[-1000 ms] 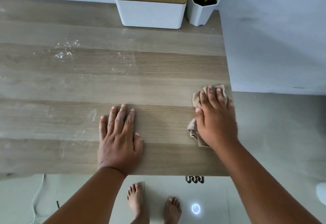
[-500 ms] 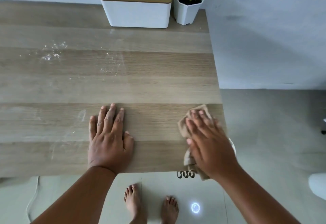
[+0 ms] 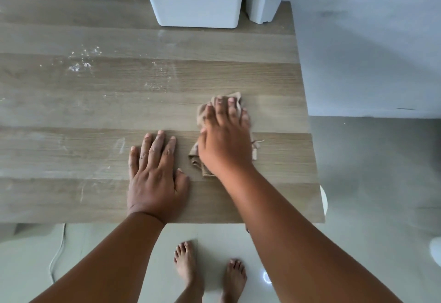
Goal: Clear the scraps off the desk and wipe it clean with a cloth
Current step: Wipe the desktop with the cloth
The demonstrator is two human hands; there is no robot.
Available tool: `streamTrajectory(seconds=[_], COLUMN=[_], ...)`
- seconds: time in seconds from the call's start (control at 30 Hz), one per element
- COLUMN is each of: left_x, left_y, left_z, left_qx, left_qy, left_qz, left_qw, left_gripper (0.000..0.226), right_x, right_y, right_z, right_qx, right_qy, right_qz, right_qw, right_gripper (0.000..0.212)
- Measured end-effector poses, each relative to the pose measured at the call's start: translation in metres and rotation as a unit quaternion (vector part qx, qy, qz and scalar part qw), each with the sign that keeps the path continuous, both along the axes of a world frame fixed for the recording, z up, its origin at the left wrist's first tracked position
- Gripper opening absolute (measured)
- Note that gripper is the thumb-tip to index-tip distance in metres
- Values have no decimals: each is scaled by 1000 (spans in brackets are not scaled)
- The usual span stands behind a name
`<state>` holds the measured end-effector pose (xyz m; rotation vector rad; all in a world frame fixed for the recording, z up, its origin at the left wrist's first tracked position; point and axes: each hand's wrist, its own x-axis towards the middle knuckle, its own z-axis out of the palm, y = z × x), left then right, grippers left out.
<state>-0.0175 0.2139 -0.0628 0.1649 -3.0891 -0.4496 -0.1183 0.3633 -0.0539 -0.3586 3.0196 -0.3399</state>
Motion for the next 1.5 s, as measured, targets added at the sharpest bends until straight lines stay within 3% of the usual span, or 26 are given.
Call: streamTrajectory(seconds=[0.47,0.77,1.07,1.2,1.27,1.33,1.5], left_x=[1,0,4,-12,-34,-54,-46], left_y=[0,1,-3,10,29,51,86], left_z=[3,5,4,16,29,34,5], left_qx=[3,4,39,107,96,79,-27], left_qy=[-2,2,27,28,39,64,-53], left_qz=[-5,-9,-27,74,76,10,-58], left_qw=[1000,1000,998,991,992,995,997], left_gripper=[77,78,77,56,52,55,70], right_x=[41,46,42,42,43,44,44], right_y=[36,97,92,92,93,93,93], right_z=[-1,-10,-6,-6,-5,-4,-3], right_qx=[-49,-56,-13,-14,-26,-48,-85], right_qy=[16,52,11,9,13,15,21], right_qz=[122,5,5,4,4,1,-7], right_qw=[991,997,1000,1000,1000,999,996], right_gripper=[57,55,62,61,58,55,57])
